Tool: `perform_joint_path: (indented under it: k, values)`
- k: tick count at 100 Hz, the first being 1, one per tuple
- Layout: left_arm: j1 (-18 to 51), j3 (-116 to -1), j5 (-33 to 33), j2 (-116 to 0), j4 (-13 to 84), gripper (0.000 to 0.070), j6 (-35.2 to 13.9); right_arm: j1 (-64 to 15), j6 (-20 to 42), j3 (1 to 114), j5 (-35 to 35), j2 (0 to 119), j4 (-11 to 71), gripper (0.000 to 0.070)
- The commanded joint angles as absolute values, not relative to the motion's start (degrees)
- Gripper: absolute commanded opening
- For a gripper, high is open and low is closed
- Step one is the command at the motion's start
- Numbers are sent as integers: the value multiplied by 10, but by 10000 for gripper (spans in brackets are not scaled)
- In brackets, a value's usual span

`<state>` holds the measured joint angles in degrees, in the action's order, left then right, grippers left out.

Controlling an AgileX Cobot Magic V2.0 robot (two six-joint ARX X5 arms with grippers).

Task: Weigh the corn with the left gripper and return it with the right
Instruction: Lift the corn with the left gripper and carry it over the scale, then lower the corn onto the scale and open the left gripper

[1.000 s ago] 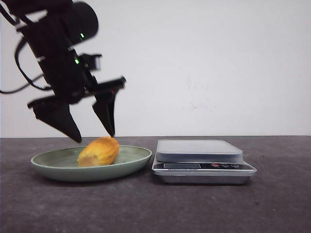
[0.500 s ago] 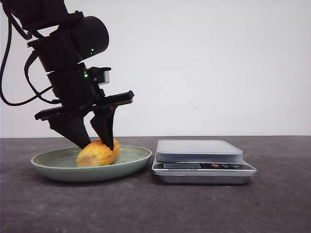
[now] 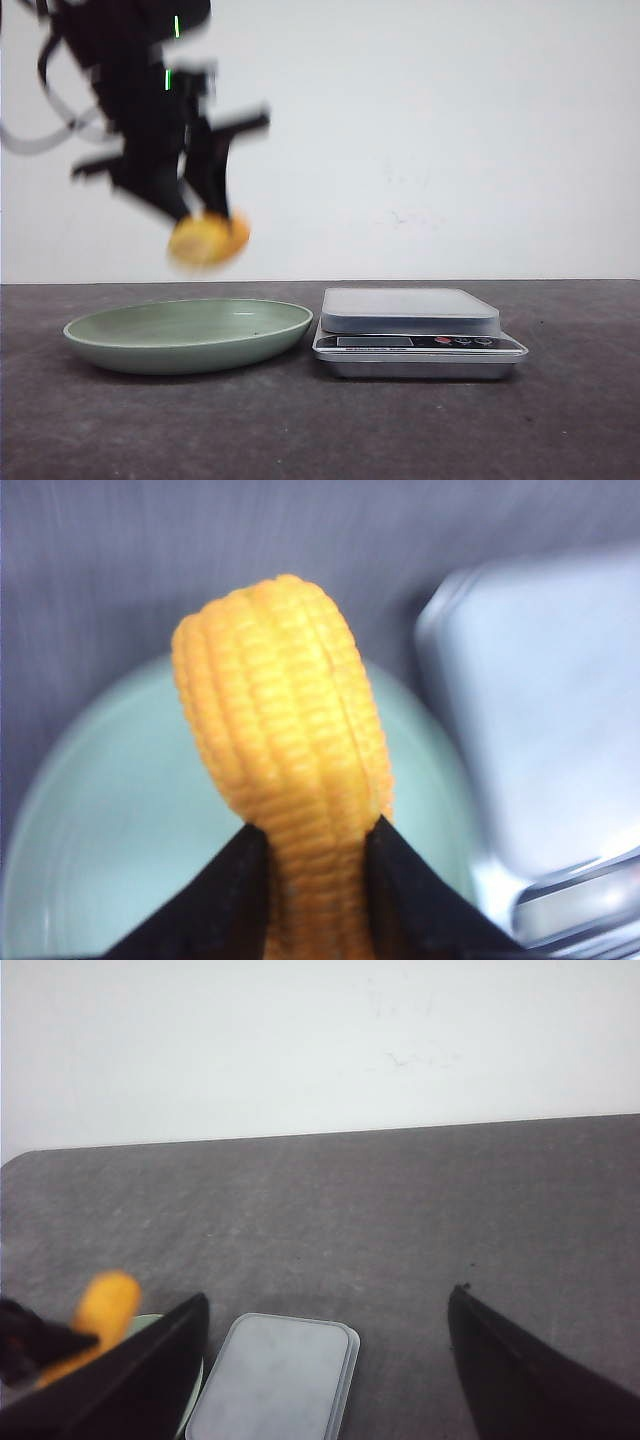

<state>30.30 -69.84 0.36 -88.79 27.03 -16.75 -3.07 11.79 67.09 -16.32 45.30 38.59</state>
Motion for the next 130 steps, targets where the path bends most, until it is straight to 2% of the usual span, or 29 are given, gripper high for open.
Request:
perform_joint_path:
  k: [1, 13, 34, 52, 88, 122, 130]
  values:
    - [325, -731, 6, -891, 278, 6, -172, -32, 111, 684, -161, 456, 382, 482]
    - [361, -770, 4, -894, 275, 7, -178, -32, 112, 684, -162, 456, 382, 482]
    - [413, -796, 3, -926, 219, 7, -221, -33, 112, 684, -164, 455, 382, 482]
    - [439, -819, 3, -989, 212, 7, -228, -33, 116, 684, -165, 455, 390, 482]
    - [446, -876, 1, -1112, 210, 7, -228, -33, 116, 684, -165, 455, 400, 482]
    - [447, -877, 0, -1145, 211, 7, -228, -33, 114, 684, -165, 455, 403, 482]
    - [447, -877, 0, -1148, 212, 45, -228, -33, 113, 684, -165, 455, 406, 482]
